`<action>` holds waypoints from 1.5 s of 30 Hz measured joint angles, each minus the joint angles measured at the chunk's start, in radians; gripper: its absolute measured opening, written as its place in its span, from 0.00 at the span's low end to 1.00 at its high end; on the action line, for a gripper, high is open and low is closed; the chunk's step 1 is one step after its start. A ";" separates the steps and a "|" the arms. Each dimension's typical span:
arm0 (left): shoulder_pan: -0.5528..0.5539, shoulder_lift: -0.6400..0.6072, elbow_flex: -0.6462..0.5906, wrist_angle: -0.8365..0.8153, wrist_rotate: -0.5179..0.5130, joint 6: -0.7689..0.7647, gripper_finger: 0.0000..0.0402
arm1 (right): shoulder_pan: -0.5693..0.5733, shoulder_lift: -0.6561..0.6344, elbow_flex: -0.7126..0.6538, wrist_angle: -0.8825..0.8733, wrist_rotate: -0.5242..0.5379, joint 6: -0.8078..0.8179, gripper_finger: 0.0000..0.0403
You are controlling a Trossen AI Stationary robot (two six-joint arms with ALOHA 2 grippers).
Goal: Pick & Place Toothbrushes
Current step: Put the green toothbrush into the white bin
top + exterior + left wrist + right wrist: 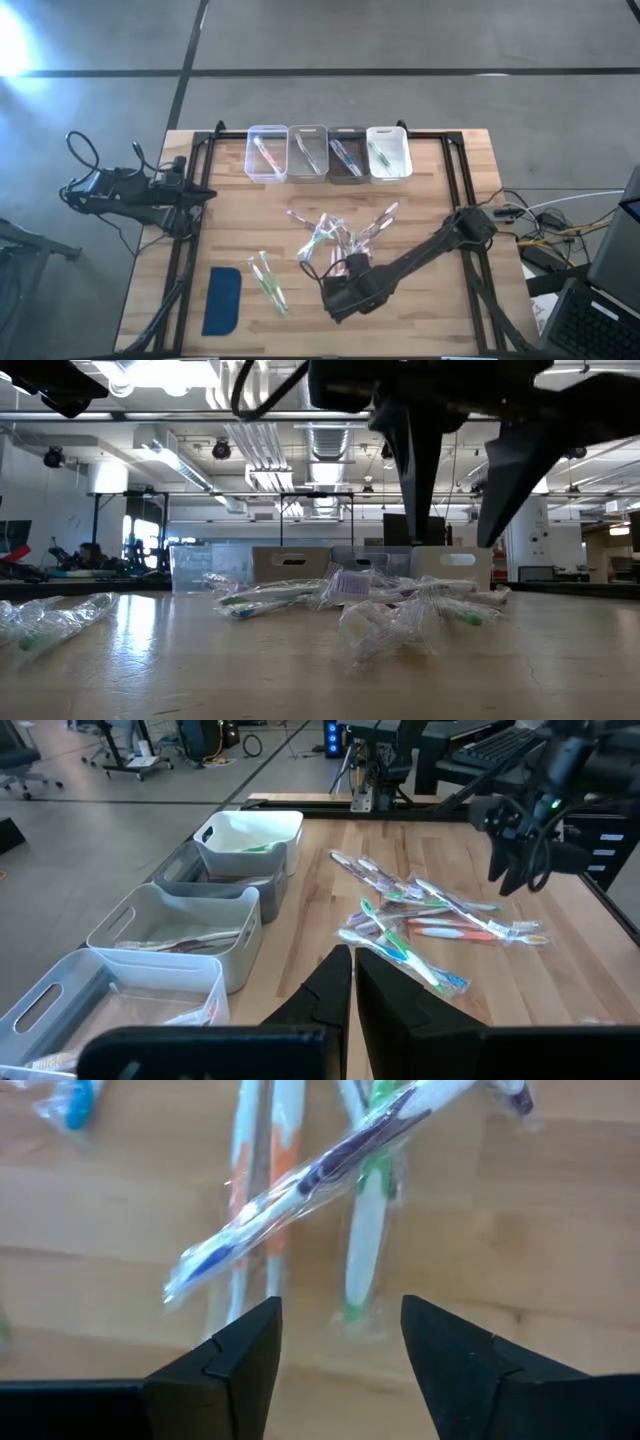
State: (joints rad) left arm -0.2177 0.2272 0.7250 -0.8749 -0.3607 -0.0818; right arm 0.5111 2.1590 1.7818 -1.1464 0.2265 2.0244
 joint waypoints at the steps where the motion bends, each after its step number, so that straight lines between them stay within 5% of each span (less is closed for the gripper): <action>1: 0.000 0.000 0.000 0.000 0.000 0.000 0.06 | -0.003 0.000 -0.015 0.009 0.000 0.000 0.49; 13: 0.000 0.000 0.000 0.000 0.000 0.000 0.06 | -0.017 -0.003 -0.155 0.187 -0.027 -0.021 0.42; 26: 0.000 0.000 0.000 0.000 0.000 0.000 0.06 | -0.020 -0.005 -0.225 0.197 -0.027 -0.011 0.34; 35: 0.000 0.000 0.000 0.000 0.000 0.000 0.06 | -0.022 -0.005 -0.197 0.195 -0.026 -0.048 0.10; 45: 0.000 0.000 0.000 0.000 0.000 0.000 0.06 | -0.021 -0.005 -0.071 -0.006 -0.066 -0.094 0.09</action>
State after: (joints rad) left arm -0.2179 0.2272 0.7250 -0.8753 -0.3607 -0.0818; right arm 0.4896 2.1540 1.7105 -1.1524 0.1607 1.9299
